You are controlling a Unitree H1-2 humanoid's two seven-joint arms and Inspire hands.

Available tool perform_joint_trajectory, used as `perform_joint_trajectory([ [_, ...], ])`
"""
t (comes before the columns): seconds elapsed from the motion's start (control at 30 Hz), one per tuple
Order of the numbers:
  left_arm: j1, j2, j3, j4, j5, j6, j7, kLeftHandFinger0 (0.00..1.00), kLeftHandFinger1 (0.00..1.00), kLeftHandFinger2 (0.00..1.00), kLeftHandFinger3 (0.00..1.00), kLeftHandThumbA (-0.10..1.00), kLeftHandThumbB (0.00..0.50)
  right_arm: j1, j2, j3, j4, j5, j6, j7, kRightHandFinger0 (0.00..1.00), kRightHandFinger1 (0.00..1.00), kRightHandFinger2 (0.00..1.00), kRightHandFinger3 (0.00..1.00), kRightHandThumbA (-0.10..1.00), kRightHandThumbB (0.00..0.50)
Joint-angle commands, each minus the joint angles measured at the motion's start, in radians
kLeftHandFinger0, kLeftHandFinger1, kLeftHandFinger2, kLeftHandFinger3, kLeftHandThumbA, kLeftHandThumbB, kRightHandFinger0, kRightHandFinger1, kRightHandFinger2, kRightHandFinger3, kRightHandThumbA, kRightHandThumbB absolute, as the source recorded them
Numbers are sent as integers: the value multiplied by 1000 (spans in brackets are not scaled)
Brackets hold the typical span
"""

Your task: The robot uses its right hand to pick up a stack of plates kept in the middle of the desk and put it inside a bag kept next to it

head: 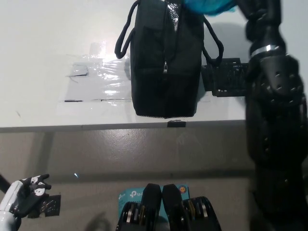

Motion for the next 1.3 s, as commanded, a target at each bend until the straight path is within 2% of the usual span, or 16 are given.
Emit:
perform_joint_trajectory([
  [0.0,-3,25,11,-21,-1,-23,-13,646,689,791,787,-100,86,-7,39,31,-34,-42,-13,-12,0,0,0,0,-100,336],
  [0.07,-5,26,11,-22,0,-19,-13,635,685,787,772,-100,87,1,49,36,-28,-47,-22,-19,0,0,0,0,-100,340],
  [0.1,-5,27,10,-22,1,-20,-13,625,681,782,768,-100,89,6,52,42,-21,-58,-36,-22,0,0,0,8,-100,320],
  [0.13,-5,27,10,-22,1,-20,-13,623,681,781,769,-100,88,7,53,42,-20,-60,-38,-21,0,0,0,0,-100,334],
  [0.2,-6,26,10,-22,-3,-13,-15,633,689,780,770,-100,90,11,53,64,3,-95,-64,-29,0,0,0,0,-100,298],
  [0.43,-5,20,3,-31,2,-13,-13,631,686,777,768,-100,79,50,58,97,40,-148,-93,-50,0,0,0,0,-100,251],
  [0.57,-8,21,1,-34,4,-14,-12,621,674,770,764,-100,89,62,47,108,84,-197,-146,-89,0,0,0,0,-100,314],
  [0.67,-8,18,2,-36,6,-15,-7,620,673,767,761,-100,81,68,25,135,121,-248,-201,-106,0,0,0,0,-100,260],
  [0.77,-5,15,1,-34,0,-17,-12,624,683,769,771,-100,85,73,19,144,123,-264,-212,-113,0,0,0,0,-100,239],
  [0.97,-10,23,-5,-38,7,-18,-15,637,687,770,751,-100,91,81,22,167,144,-302,-223,-114,0,0,0,0,-100,242],
  [1.03,-10,22,-4,-37,4,-22,-16,636,685,765,744,-100,97,92,21,194,158,-335,-235,-120,0,0,0,0,-100,232],
  [1.07,-8,21,-5,-43,3,-19,-17,635,682,761,744,-100,98,97,20,205,174,-344,-255,-124,0,0,0,0,-100,209],
  [1.13,-8,23,-5,-42,2,-20,-20,637,681,762,747,-100,96,95,21,215,197,-354,-266,-126,0,0,0,0,-100,205],
  [1.2,-8,24,-8,-41,6,-22,-19,632,678,757,749,-100,99,83,16,231,226,-368,-265,-119,0,0,0,0,-100,215],
  [1.23,-5,27,-9,-45,10,-18,-18,630,678,753,748,-100,102,75,17,242,238,-379,-251,-112,0,0,0,17,-100,234],
  [1.27,-6,27,-11,-47,15,-11,-15,633,686,752,750,-100,100,52,19,254,257,-392,-216,-96,0,0,0,9,-100,232],
])
